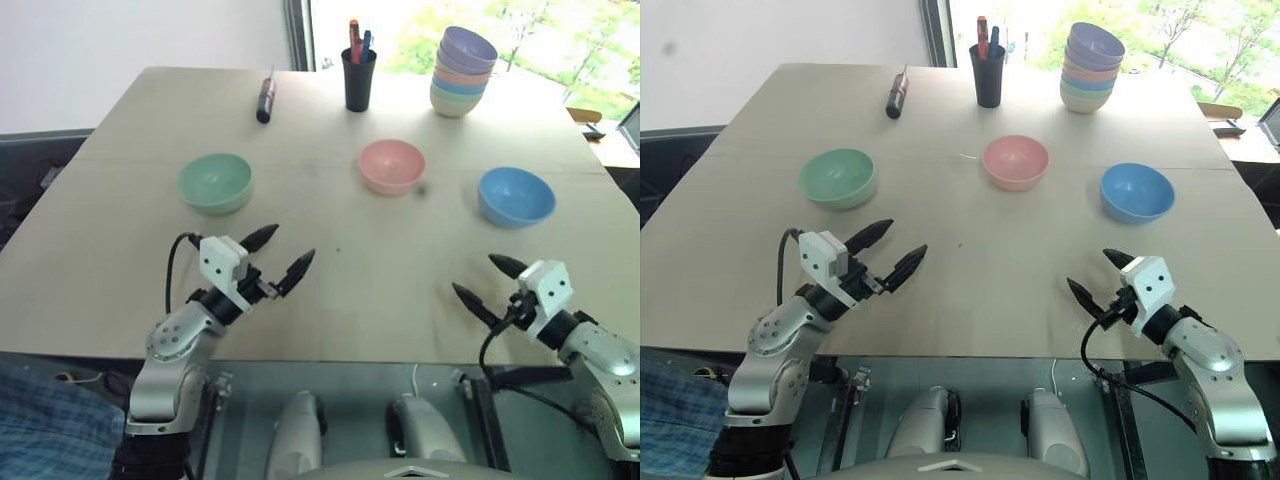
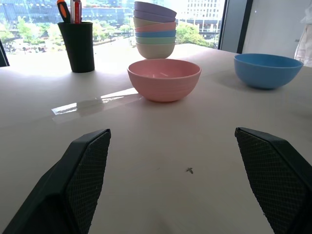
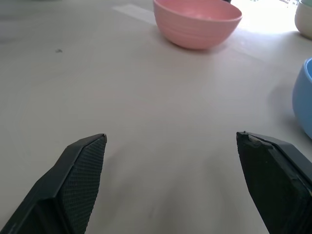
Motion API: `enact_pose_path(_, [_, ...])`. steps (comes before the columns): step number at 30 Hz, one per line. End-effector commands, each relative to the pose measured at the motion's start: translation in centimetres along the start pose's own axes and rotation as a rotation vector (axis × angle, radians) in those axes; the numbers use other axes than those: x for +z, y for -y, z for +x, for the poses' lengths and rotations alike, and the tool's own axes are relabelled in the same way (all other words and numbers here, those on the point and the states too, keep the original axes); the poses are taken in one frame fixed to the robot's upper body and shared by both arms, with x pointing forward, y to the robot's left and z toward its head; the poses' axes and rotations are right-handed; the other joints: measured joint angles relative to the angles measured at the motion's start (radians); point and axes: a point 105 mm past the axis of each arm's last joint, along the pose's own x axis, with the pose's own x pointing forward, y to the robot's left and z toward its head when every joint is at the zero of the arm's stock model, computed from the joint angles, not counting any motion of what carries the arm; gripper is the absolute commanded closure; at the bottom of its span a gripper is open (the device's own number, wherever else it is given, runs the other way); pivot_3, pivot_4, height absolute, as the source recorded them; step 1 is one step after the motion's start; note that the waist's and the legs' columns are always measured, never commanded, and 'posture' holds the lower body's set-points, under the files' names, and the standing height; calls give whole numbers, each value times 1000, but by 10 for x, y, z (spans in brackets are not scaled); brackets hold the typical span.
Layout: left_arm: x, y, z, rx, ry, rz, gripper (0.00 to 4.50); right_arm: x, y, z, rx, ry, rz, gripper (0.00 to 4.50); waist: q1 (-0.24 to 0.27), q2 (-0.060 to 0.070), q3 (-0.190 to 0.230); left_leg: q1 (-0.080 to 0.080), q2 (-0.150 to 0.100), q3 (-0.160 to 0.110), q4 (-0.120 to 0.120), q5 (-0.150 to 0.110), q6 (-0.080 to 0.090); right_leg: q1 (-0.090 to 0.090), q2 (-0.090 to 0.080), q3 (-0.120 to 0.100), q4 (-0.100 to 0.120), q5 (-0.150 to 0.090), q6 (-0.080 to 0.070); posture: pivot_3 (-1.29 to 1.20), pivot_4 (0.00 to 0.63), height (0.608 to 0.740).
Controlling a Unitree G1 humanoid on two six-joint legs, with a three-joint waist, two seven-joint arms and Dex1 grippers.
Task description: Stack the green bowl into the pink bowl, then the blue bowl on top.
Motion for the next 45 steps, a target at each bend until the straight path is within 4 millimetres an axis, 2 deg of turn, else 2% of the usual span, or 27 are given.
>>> enact_pose_path(1, [21, 3, 4, 1, 94, -40, 187, 13, 15, 20, 17, -81, -183, 0, 2, 0, 0, 1, 0, 1, 1, 0, 0, 0, 0, 1, 1, 0, 0, 0, 150, 740])
enact_pose_path(4, [39, 5, 6, -30, 194, -117, 187, 20, 23, 42, 99, -168, -389, 0, 6, 0, 0, 0, 0, -1, 1, 0, 0, 0, 0, 0, 1, 0, 0, 0, 150, 740])
enact_pose_path(9, [55, 9, 6, -69, 269, -125, 187, 57, 40, 84, 138, -168, -611, 0, 5, 0, 0, -1, 0, 0, 0, 0, 0, 0, 0, 0, 0, 0, 0, 0, 150, 740])
enact_pose_path(13, [63, 16, 2, -98, 323, -141, 187, 72, 43, 119, 190, -190, -727, 0, 4, 0, 0, -1, 0, 0, 0, 0, 0, -1, 0, 0, -1, 0, 0, 0, 150, 740])
enact_pose_path(19, [66, 19, -7, -60, 349, -110, 187, 90, 39, 158, 224, -176, -828, 0, 5, 0, 0, -2, 0, 1, 0, 0, 0, -2, 0, 1, -2, 0, 0, 0, 150, 740])
enact_pose_path(24, [67, 26, -16, 1, 362, -87, 187, 96, 29, 186, 248, -210, -894, 0, 4, 0, 0, -2, 0, 2, 0, 0, 0, -2, 0, 1, -1, 0, 0, 0, 150, 740])
enact_pose_path(28, [67, 28, -20, 39, 370, -69, 187, 91, 31, 193, 259, -262, -930, 0, 1, 1, 0, -2, 1, 3, -1, 0, 0, -3, 0, 1, 0, 0, -1, 0, 150, 740])
enact_pose_path(32, [66, 29, -26, 61, 364, -57, 144, 91, 31, 197, 274, -272, -955, 1064, 1, 1, 0, -2, 0, 3, -1, 0, 0, -3, 0, 1, 0, 0, -1, 0, 150, 740])
enact_pose_path(39, [64, 28, -27, 67, 367, -49, 144, 89, 34, 196, 282, -281, -964, 4075, 1, 1, 0, -2, 1, 3, -1, 0, 0, -4, 0, 1, 0, 0, -1, 0, 150, 740])
enact_pose_path(40, [64, 29, -27, 62, 367, -49, 144, 89, 34, 196, 283, -281, -965, 4393, 1, 1, 1, -2, 1, 3, -1, 0, 0, -4, 0, 1, 0, 0, -1, 0, 150, 740])
enact_pose_path(45, [61, 31, -24, 30, 356, -51, 144, 93, 35, 191, 325, -260, -983, 4482, 0, 1, 1, -2, 1, 4, -1, 0, 0, -4, 0, 2, 0, 0, -1, 0, 150, 740])
